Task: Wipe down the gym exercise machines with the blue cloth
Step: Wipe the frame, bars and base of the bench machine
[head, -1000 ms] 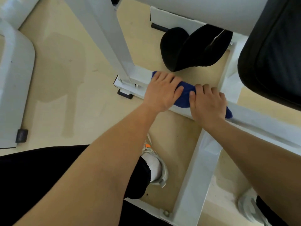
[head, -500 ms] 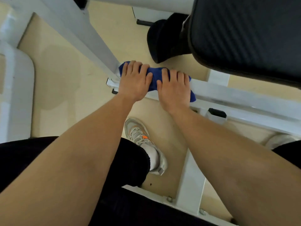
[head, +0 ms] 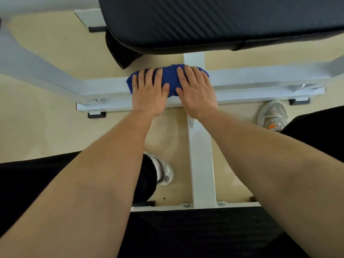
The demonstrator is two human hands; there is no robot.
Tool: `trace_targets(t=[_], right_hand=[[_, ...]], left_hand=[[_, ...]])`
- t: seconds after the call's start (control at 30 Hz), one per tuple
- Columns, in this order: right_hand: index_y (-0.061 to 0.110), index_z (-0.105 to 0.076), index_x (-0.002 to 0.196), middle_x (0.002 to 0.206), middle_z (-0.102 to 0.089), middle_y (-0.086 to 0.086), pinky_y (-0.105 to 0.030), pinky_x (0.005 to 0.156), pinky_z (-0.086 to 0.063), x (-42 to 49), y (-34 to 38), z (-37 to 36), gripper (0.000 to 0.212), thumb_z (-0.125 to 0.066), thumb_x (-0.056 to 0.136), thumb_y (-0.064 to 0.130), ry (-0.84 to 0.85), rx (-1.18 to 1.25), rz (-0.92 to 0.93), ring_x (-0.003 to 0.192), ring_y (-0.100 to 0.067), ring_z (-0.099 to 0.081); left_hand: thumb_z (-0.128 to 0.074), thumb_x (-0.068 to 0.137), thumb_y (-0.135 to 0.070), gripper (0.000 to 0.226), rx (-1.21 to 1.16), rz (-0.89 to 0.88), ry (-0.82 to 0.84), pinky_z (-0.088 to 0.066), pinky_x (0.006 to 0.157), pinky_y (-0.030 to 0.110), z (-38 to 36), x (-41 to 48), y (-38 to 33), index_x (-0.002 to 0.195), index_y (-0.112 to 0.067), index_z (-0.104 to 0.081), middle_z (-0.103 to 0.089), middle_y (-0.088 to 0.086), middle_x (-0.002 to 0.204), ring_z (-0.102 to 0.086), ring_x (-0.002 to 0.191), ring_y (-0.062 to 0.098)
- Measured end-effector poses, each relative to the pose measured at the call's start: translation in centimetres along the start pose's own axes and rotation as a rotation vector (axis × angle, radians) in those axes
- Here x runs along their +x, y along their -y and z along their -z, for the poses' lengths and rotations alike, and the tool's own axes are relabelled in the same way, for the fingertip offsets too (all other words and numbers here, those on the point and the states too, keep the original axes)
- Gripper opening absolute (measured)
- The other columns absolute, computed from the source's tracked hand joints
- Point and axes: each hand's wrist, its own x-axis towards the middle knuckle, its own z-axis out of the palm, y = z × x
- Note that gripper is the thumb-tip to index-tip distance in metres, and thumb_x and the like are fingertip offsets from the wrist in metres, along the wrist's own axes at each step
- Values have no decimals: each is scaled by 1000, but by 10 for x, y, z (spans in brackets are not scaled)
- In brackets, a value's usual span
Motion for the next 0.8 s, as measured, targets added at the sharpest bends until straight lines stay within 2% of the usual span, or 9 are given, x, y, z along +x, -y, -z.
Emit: trace_targets(t=[0.17, 0.4, 0.5, 0.6, 0.8], right_hand=[[13, -13, 158, 164, -15, -10, -42, 123, -12, -23, -52, 7, 61, -27, 105, 41, 45, -11, -39, 151, -28, -14], [16, -5, 159, 166, -4, -9, -43, 125, -9, -45, -101, 12, 61, -25, 106, 40, 86, -21, -115, 153, -26, -2], [13, -5, 159, 166, -2, -12, -45, 124, -8, -45, -90, 16, 63, -21, 106, 42, 97, -6, -144, 153, -29, 0], [12, -7, 158, 166, -4, -14, -48, 124, -7, -36, -68, 18, 64, -21, 105, 45, 118, 6, -93, 153, -33, -1], [13, -20, 155, 156, -28, -13, -49, 121, -16, -5, -21, 20, 62, -21, 103, 46, 118, 35, 117, 142, -34, -26]], left_hand=[[-29, 102, -48, 67, 64, -76, 49, -9, 122, 52, -3, 0, -53, 156, -16, -8, -17, 9, 162, -11, 150, 34], [-27, 102, -50, 70, 69, -197, 140, 1, 122, 49, -1, 7, -100, 157, -21, 5, 3, 7, 165, 4, 151, 31], [-22, 104, -49, 65, 53, -234, 165, 0, 122, 47, 6, 9, -91, 157, -22, 4, 1, 5, 165, 3, 152, 29], [-22, 104, -48, 64, 42, -174, 151, -2, 123, 46, 6, 4, -67, 157, -23, 3, -3, 4, 165, 1, 152, 27], [-24, 103, -44, 58, 71, -36, 117, -16, 120, 51, 14, -6, 0, 155, -22, -11, -23, 10, 157, -15, 147, 31]])
